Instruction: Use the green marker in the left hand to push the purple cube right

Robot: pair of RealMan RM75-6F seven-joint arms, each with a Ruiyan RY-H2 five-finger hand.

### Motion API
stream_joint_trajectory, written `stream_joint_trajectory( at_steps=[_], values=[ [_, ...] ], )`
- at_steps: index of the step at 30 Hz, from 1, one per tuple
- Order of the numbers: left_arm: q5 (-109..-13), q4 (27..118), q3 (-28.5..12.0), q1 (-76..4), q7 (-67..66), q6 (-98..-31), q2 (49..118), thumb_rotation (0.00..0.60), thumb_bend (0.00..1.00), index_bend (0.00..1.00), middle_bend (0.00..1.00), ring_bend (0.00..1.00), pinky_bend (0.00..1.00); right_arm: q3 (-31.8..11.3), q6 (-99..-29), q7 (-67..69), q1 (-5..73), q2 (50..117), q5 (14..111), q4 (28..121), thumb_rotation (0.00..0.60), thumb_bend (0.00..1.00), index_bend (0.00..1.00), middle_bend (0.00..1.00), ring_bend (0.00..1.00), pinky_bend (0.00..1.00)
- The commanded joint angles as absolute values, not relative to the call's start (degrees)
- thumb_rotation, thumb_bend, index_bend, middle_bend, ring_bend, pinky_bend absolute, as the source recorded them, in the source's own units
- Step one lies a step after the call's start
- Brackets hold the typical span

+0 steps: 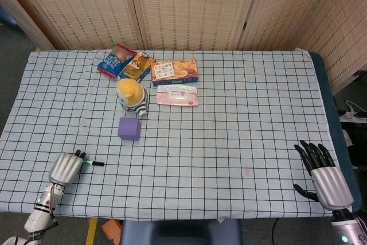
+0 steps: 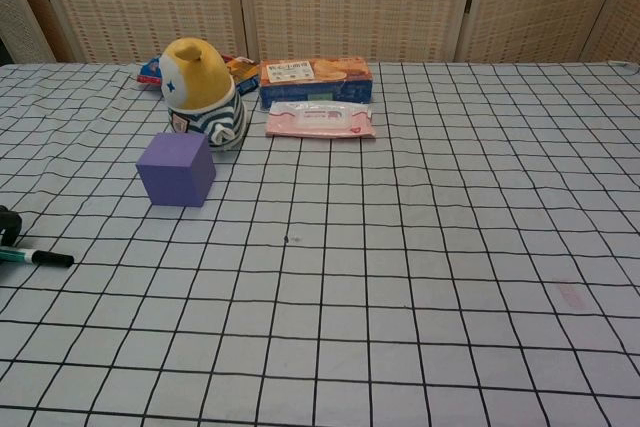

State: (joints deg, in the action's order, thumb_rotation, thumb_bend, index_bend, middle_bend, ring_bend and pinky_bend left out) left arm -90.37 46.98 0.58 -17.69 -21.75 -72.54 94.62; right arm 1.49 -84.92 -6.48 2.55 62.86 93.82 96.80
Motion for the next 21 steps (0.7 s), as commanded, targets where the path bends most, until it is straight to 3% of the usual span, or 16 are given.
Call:
stream_joint_trajectory(
  at_steps=[1,5,11,16,21],
  values=[
    [-90.35,46.75,0.64,-17.63,-22.00,-72.98,94.75,0.600,0.47,0.52,0.53,0.96,1.00,1.52,-84.96,-6.49,2.53,62.85,93.86,96.81,0.600,0.06,0.00,0.00,0.00,0.00],
    [-90.51,45.80,0.26,-17.37,-21.78,-75.27,95.47,0.600,0.50,0.60,0.61,0.97,1.00,1.59,-85.06,-6.44,2.49,62.81,93.98,96.87,0.600,0.06,0.00,0.00,0.00,0.00],
    [-91.92,41.63,-0.98,-16.78,-16.29,-83.38,97.87,0.600,0.67,0.78,0.80,1.00,1.00,1.68,-85.06,-6.34,2.48,62.77,94.10,96.87,0.600,0.06,0.00,0.00,0.00,0.00],
    [-91.63,38.94,-2.45,-17.95,-9.80,-85.27,97.87,0.600,0.69,0.81,0.83,1.00,1.00,1.68,-85.02,-6.40,2.51,62.81,94.05,96.89,0.600,0.06,0.00,0.00,0.00,0.00],
    [-90.42,38.04,-3.82,-20.90,-6.15,-81.67,96.94,0.600,0.69,0.81,0.84,1.00,1.00,1.55,-84.56,-6.93,2.68,63.09,93.64,96.92,0.600,0.06,0.00,0.00,0.00,0.00]
  ],
)
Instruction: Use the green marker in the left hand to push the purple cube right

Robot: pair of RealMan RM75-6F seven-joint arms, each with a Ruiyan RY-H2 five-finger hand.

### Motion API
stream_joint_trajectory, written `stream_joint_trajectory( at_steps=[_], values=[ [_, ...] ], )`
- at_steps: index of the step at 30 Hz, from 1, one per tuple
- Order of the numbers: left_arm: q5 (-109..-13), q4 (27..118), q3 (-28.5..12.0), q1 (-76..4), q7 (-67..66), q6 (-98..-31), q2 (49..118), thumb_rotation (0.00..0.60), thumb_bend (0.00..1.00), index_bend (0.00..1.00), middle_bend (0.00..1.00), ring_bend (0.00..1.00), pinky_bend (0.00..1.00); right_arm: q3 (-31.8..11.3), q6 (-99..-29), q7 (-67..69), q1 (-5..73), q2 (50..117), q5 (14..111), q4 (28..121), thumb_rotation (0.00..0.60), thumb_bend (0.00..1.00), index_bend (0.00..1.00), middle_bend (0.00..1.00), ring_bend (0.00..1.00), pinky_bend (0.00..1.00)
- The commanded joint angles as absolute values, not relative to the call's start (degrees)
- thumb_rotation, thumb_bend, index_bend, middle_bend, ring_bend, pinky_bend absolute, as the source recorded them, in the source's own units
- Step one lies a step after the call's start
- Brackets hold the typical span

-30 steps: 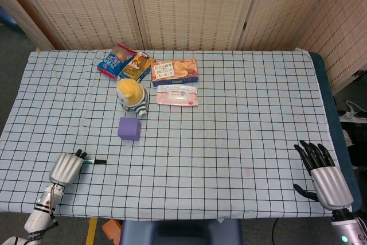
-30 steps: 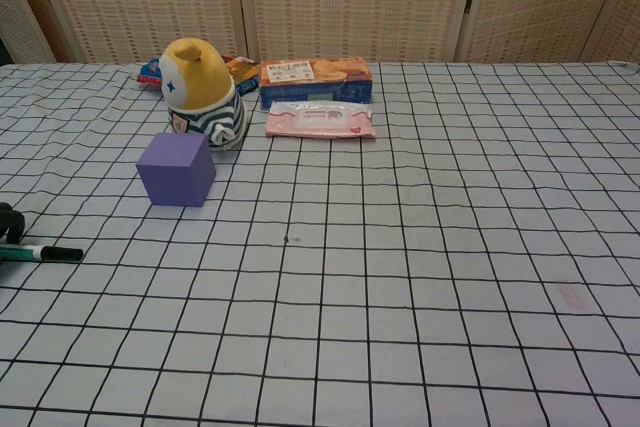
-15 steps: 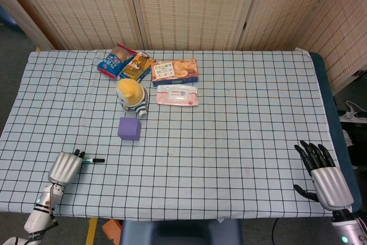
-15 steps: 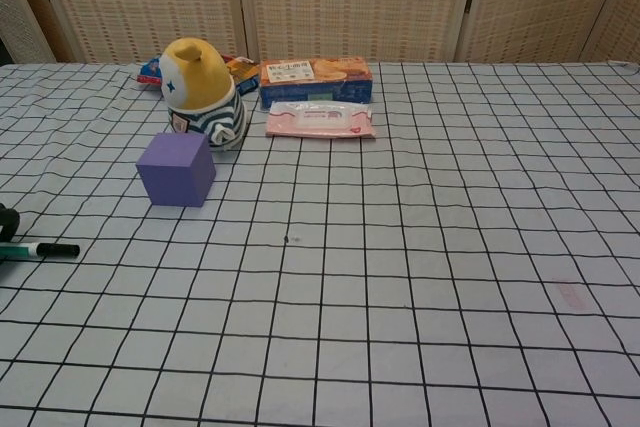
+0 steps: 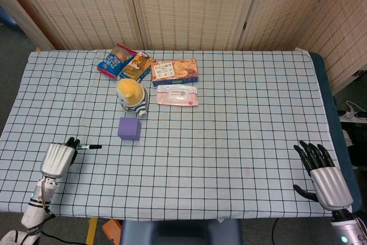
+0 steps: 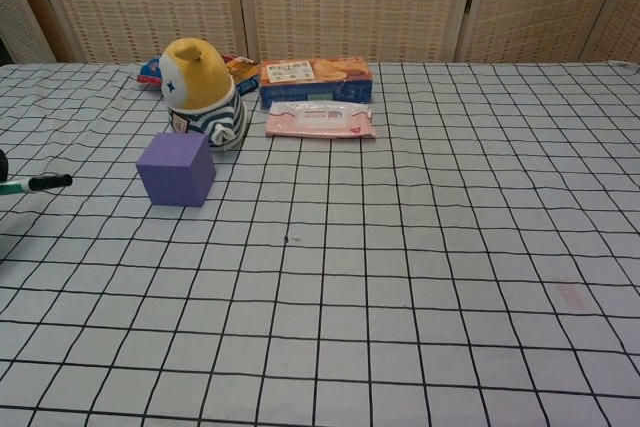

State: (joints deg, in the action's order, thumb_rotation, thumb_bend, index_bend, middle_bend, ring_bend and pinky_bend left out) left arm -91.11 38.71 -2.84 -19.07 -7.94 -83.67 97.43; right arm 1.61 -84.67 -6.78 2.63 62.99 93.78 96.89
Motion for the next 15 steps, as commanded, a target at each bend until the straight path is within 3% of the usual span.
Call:
stream_joint_trajectory(
  at_steps=[1,15],
  values=[
    [-90.26,38.11,-3.96,-21.69,-5.61,-80.57,96.71,0.600,0.69,0.81,0.84,1.00,1.00,1.50,-84.46,-7.07,2.72,63.17,93.49,96.92,0.600,0.06,0.00,0.00,0.00,0.00],
    [-90.29,27.80,-2.71,-29.60,-2.53,-68.84,99.68,0.600,0.69,0.81,0.85,1.00,1.00,0.90,-84.75,-7.76,2.54,63.28,92.21,96.98,0.600,0.06,0.00,0.00,0.00,0.00]
  ],
)
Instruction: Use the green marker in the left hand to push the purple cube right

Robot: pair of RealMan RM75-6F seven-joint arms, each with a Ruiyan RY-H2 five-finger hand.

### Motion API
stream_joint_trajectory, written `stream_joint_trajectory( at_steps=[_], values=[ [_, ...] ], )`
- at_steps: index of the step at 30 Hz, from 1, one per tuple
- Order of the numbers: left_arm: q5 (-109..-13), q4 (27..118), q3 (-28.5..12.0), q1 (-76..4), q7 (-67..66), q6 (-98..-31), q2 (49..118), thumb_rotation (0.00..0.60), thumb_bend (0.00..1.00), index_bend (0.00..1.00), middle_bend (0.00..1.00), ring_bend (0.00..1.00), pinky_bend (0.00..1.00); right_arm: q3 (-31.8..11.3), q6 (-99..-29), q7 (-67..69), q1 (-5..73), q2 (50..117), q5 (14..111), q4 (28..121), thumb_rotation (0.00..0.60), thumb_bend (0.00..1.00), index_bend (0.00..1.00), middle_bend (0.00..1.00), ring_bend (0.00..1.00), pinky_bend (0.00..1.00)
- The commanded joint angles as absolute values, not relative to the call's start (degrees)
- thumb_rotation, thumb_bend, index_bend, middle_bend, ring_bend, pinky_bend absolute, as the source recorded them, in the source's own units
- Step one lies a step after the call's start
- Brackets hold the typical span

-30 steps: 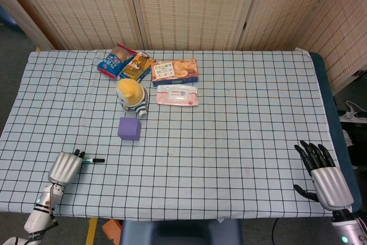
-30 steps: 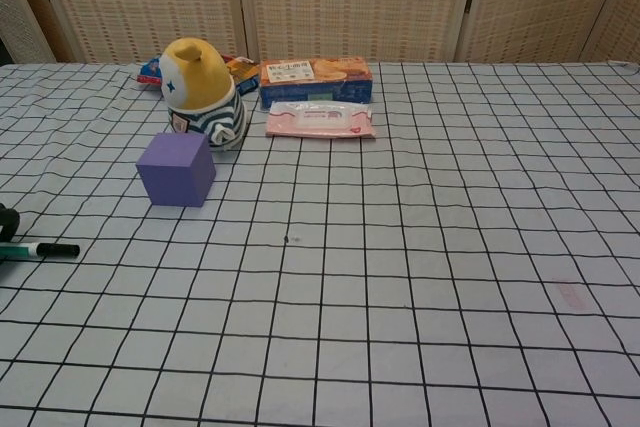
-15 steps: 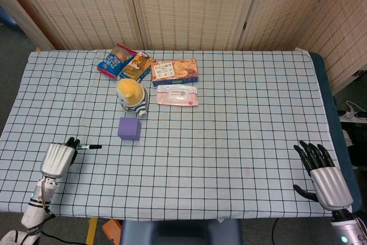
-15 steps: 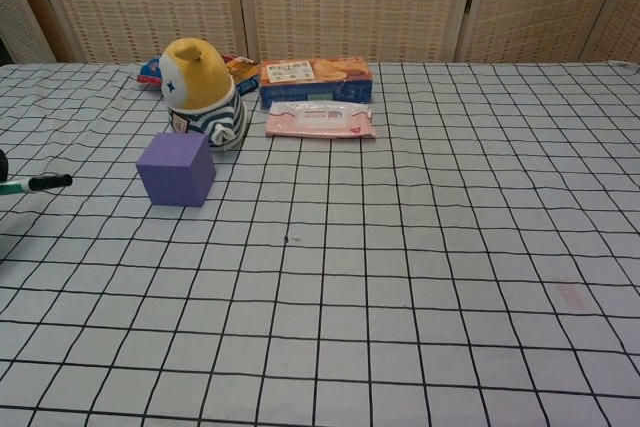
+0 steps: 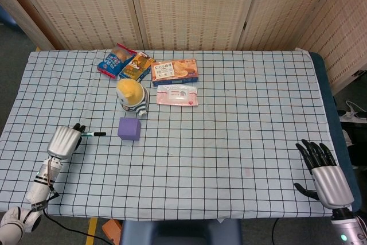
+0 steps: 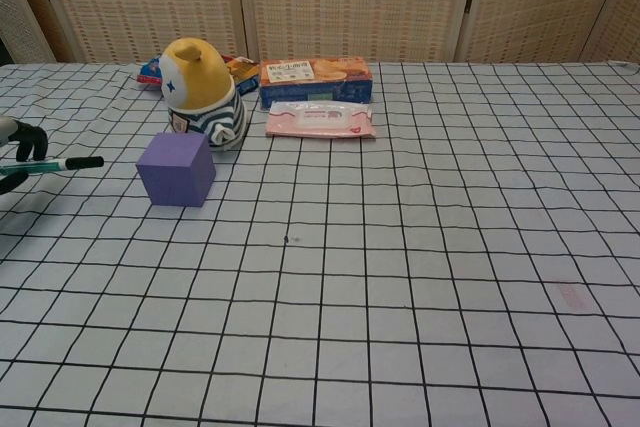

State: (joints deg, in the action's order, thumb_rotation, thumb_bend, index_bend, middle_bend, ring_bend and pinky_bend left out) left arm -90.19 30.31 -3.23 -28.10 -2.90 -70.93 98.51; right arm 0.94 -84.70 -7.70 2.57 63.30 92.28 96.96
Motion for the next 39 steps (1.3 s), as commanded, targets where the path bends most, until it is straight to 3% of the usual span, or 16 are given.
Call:
stream_joint_trajectory(
  at_steps=[1,15,39],
  values=[
    [-90.28,26.62,-2.54,-30.13,-2.62,-67.88,100.01,0.600,0.69,0.81,0.85,1.00,1.00,0.87,-84.83,-7.81,2.50,63.27,92.18,97.01,0.600,0.06,0.00,0.00,0.00,0.00],
    [-89.80,19.87,-1.45,-34.15,0.18,-61.81,101.48,0.600,0.69,0.81,0.85,1.00,1.00,0.47,-83.92,-8.03,2.86,63.33,90.96,97.12,0.600,0.06,0.00,0.00,0.00,0.00],
    [-89.92,25.29,-1.47,-38.04,-8.23,-65.01,103.42,0.600,0.69,0.81,0.85,1.00,1.00,1.17,-86.56,-4.86,1.95,61.59,93.49,97.35,0.600,0.06,0.00,0.00,0.00,0.00]
  ],
)
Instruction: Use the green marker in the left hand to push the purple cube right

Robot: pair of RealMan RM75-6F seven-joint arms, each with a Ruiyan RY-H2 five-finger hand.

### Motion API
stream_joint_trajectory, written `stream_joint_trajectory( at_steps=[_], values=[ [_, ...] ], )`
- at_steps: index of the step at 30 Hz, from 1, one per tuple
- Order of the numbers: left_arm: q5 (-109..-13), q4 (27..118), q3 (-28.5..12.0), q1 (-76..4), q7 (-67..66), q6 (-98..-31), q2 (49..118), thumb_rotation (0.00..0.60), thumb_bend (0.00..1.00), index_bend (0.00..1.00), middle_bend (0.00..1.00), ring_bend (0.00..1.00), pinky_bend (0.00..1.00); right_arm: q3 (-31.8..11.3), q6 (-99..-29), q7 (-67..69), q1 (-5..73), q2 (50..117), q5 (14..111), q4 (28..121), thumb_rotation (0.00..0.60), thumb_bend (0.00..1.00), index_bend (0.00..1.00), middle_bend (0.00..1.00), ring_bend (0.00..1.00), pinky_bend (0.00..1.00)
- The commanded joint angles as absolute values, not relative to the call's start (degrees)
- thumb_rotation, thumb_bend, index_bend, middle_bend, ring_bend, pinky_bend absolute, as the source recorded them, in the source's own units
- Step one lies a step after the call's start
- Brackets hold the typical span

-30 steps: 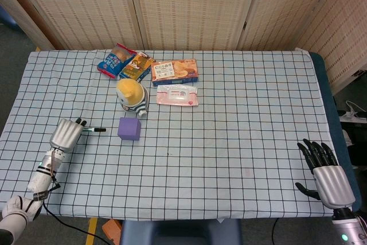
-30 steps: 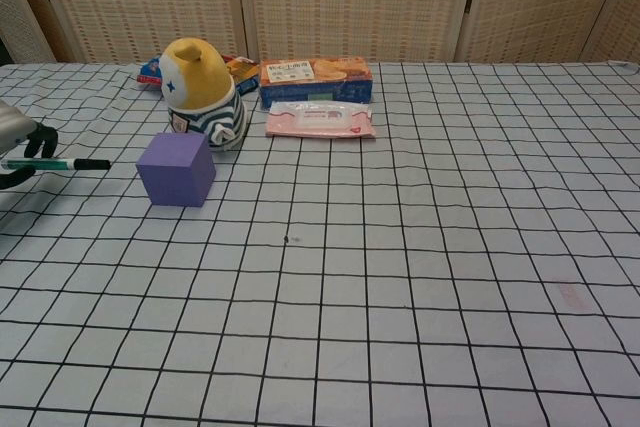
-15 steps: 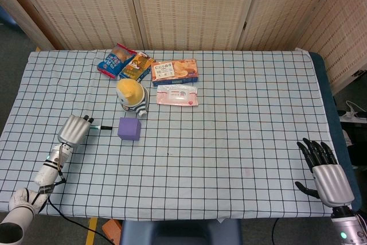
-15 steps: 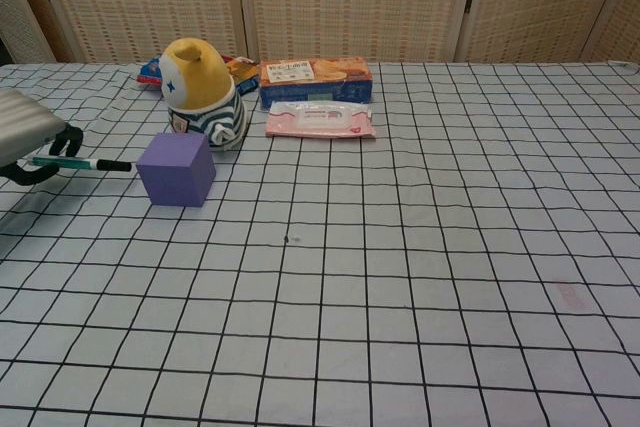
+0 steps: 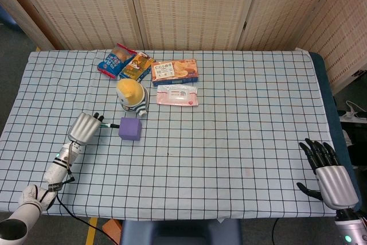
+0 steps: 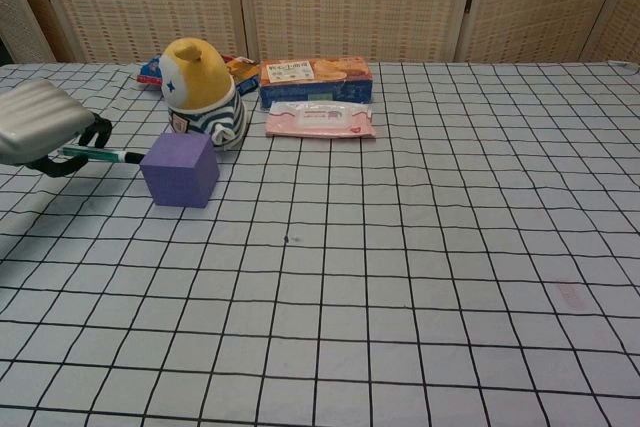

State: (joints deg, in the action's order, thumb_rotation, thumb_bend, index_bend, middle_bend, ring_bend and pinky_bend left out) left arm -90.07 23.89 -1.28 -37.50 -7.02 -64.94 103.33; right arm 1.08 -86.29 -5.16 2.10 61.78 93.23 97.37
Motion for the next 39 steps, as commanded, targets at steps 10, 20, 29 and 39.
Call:
stream_joint_trajectory(
  at_steps=[10,20,29,39],
  values=[
    [-89.65,32.27,-1.92,-39.02,-13.30,-66.03,102.89,0.600,0.69,0.81,0.85,1.00,1.00,1.39,-87.30,-3.07,1.65,60.73,94.29,97.18,0.600,0.06,0.00,0.00,0.00,0.00],
    [-89.05,42.70,-2.78,-39.31,-21.18,-67.02,101.59,0.600,0.69,0.81,0.85,1.00,1.00,2.01,-88.65,-0.92,1.24,59.78,96.32,97.23,0.600,0.06,0.00,0.00,0.00,0.00],
    [-87.50,46.92,-3.77,-39.91,-27.90,-65.36,102.53,0.600,0.69,0.81,0.85,1.00,1.00,2.95,-91.22,1.60,0.27,58.54,99.11,96.98,0.600,0.06,0.00,0.00,0.00,0.00],
    [-86.01,49.63,-4.87,-40.91,-34.11,-64.17,104.51,0.600,0.69,0.81,0.85,1.00,1.00,3.33,-92.66,4.54,-0.22,57.31,100.24,96.41,0.600,0.06,0.00,0.00,0.00,0.00]
  ],
)
